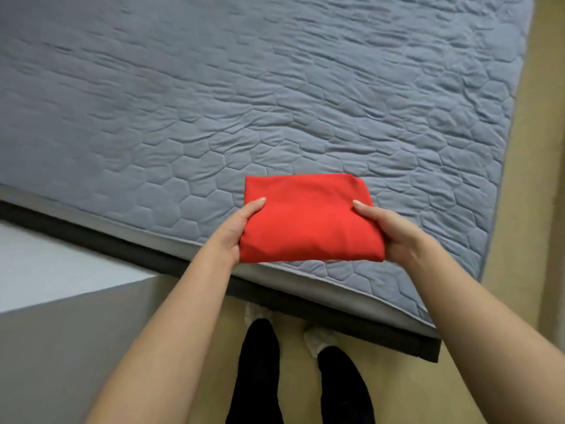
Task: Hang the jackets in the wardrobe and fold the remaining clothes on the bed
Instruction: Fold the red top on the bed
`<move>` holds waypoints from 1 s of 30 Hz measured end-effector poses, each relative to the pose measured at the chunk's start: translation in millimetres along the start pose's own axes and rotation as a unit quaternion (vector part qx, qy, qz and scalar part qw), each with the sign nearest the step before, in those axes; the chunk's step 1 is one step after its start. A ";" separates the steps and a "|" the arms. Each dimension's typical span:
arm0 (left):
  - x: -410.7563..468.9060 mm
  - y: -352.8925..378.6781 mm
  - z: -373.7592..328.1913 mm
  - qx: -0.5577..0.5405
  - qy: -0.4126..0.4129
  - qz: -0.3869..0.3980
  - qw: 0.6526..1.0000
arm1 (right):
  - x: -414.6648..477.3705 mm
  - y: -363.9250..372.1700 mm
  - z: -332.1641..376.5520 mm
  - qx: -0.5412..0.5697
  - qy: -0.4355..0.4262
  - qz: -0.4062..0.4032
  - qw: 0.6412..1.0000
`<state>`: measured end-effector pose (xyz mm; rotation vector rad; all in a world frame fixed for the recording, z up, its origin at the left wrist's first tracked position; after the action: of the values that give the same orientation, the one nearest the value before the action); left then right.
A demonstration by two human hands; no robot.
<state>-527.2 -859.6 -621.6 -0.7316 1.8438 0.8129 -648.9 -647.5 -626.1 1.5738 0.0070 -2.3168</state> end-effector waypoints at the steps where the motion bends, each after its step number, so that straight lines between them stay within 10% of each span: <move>1: -31.8 -3.0 -2.6 -0.013 0.013 -0.002 1.000 | -25.1 9.8 5.9 -0.003 -0.006 0.024 1.000; 8: -248.4 -54.1 36.7 -0.163 0.133 -0.057 0.976 | -186.9 91.4 2.6 -0.068 -0.028 0.190 0.979; 15: -421.7 -149.0 163.1 -0.374 0.271 -0.184 0.868 | -322.1 211.1 -84.8 -0.218 -0.013 0.359 0.908; 22: -567.1 -213.4 376.5 -0.560 0.398 -0.264 0.677 | -455.2 278.7 -279.3 -0.381 0.072 0.488 0.782; 30: -722.0 -198.3 706.3 -0.677 0.415 -0.449 0.410 | -649.9 204.0 -587.5 -0.537 0.248 0.625 0.510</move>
<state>257.0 -323.8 -224.8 -3.2664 0.5248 1.0902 151.9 -549.1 -228.5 0.8188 0.2800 -0.3551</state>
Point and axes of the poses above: each hand's wrist, its own x-axis towards the middle knuckle, its own y-axis out of the palm, z = x × y, the point moved 3 cm from there along x, towards the middle knuckle, and after that the axes turned 7 degrees about -z, right-handed, at the moved point
